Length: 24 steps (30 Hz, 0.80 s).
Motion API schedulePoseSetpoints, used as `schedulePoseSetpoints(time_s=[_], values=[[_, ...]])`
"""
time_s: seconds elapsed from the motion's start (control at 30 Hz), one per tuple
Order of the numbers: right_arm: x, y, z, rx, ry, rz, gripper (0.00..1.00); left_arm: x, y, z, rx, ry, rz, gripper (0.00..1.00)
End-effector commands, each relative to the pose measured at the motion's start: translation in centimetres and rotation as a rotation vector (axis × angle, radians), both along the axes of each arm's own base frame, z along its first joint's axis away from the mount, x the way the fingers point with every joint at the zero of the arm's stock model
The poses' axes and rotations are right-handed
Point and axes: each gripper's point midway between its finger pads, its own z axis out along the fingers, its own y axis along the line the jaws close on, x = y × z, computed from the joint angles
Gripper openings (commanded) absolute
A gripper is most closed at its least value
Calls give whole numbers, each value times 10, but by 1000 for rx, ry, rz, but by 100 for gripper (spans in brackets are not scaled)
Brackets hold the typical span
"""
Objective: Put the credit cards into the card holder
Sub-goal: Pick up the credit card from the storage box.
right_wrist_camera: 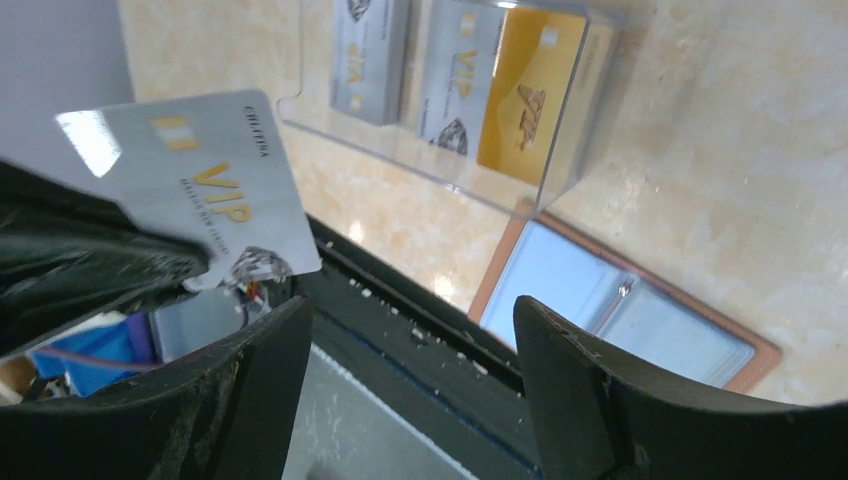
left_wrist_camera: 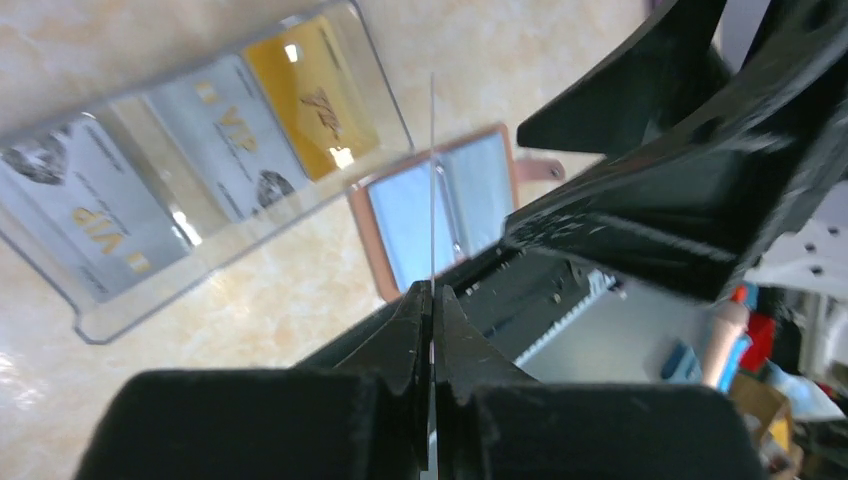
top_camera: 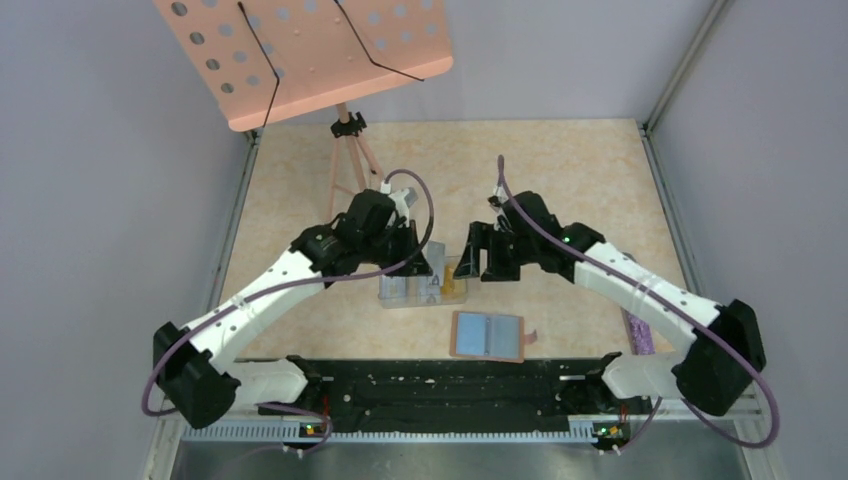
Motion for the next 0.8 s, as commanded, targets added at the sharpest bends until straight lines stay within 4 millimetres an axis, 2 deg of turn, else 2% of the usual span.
schedulePoseSetpoints(time_s=[0.0,0.2,0.33,0.57,0.77], values=[[-28,-13,37,149,-34,29,74,-36,-19,22,-253,-3,-128,0],[-68,-8,68,425,-12,105,73,-75,-34,58,-635,7,-245,0],[-82,-5,77,560,12,123,71,-89,-32,71,-748,12,-282,0],[-83,4,94,693,-8,160,62,-101,-31,82,-827,30,-328,0],[-80,12,111,761,-27,196,50,-103,-32,72,-810,68,-331,0]])
